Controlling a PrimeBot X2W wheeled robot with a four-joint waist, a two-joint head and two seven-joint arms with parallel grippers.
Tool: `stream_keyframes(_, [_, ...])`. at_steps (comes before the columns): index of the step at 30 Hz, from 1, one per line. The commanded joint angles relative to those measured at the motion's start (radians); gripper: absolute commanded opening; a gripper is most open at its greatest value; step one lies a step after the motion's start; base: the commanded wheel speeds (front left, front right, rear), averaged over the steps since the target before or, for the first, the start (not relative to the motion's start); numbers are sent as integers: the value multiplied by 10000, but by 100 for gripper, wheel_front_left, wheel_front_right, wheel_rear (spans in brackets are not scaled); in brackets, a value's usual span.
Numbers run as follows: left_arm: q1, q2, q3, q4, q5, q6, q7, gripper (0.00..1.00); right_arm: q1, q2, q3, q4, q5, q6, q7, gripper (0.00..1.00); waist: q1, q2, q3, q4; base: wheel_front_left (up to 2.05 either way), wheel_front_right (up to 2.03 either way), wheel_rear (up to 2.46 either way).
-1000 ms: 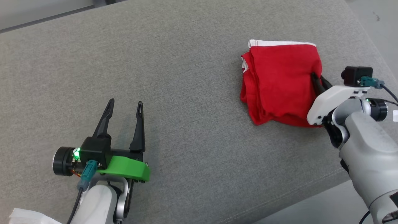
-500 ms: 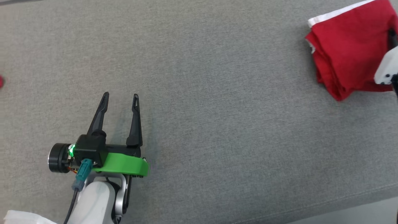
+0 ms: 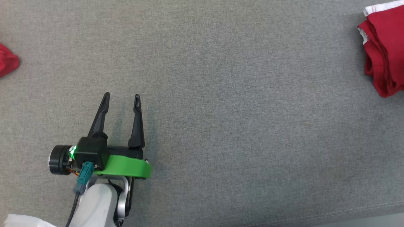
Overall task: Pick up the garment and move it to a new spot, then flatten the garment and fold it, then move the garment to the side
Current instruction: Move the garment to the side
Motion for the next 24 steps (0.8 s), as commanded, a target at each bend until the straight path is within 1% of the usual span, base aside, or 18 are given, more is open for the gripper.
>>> stream_keyframes(1, [-197,50,-25,0,-1,64,-36,100,-67,74,-140,62,-152,-3,-106,100,0,-1,-5,-24,0,0,0])
stream_keyframes(6, [-188,37,-74,72,-31,90,-10,100,-122,517,-407,69,-738,-3,-345,100,0,-1,-145,-129,0,0,0])
stream_keyframes(13, [-129,-80,-53,361,-265,19,-114,100,-14,1440,-21,-444,-1116,-3,-490,100,0,-1,-788,-232,0,0,0])
stream_keyframes(20, [96,-312,90,1116,-514,-57,-274,100,752,2589,697,-1511,-515,-3,-562,100,0,-1,-1919,-103,0,0,0])
stream_keyframes(24, [311,-436,244,1557,-657,-63,-350,100,1648,2986,1088,-2575,70,-3,-557,100,0,-1,-2634,173,0,0,0])
